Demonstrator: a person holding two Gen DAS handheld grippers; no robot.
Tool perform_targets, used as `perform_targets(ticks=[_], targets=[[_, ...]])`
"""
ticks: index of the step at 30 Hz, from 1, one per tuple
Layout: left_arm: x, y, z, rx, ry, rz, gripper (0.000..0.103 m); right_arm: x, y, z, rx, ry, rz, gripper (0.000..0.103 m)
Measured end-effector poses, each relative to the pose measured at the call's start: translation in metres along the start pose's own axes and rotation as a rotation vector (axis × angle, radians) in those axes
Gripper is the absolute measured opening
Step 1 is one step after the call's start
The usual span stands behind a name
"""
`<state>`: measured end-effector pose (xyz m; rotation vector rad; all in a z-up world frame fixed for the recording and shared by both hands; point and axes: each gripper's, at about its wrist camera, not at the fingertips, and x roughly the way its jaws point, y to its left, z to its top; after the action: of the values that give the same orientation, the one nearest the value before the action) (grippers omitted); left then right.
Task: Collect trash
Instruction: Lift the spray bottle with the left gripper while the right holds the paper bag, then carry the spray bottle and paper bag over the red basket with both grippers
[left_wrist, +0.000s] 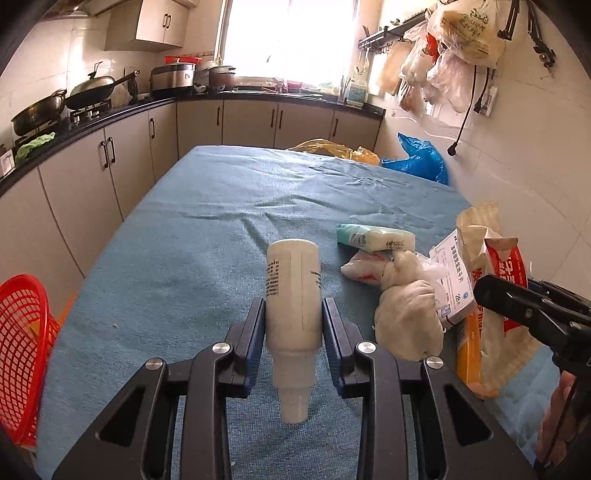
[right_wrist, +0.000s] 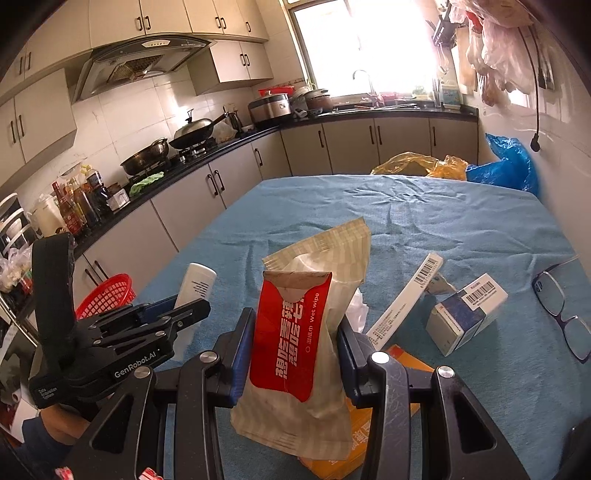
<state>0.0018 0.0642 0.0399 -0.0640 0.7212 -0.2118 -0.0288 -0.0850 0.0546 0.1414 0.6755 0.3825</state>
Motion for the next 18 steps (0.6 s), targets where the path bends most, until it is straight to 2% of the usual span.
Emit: perform_targets(ticks=[18], targets=[[-0.0037, -0.0007, 0.0023, -0.004, -0.016, -0.01, 0.029, 0.0033, -0.0032, -0.0008, 0.0, 0.0, 0.002, 0.044]])
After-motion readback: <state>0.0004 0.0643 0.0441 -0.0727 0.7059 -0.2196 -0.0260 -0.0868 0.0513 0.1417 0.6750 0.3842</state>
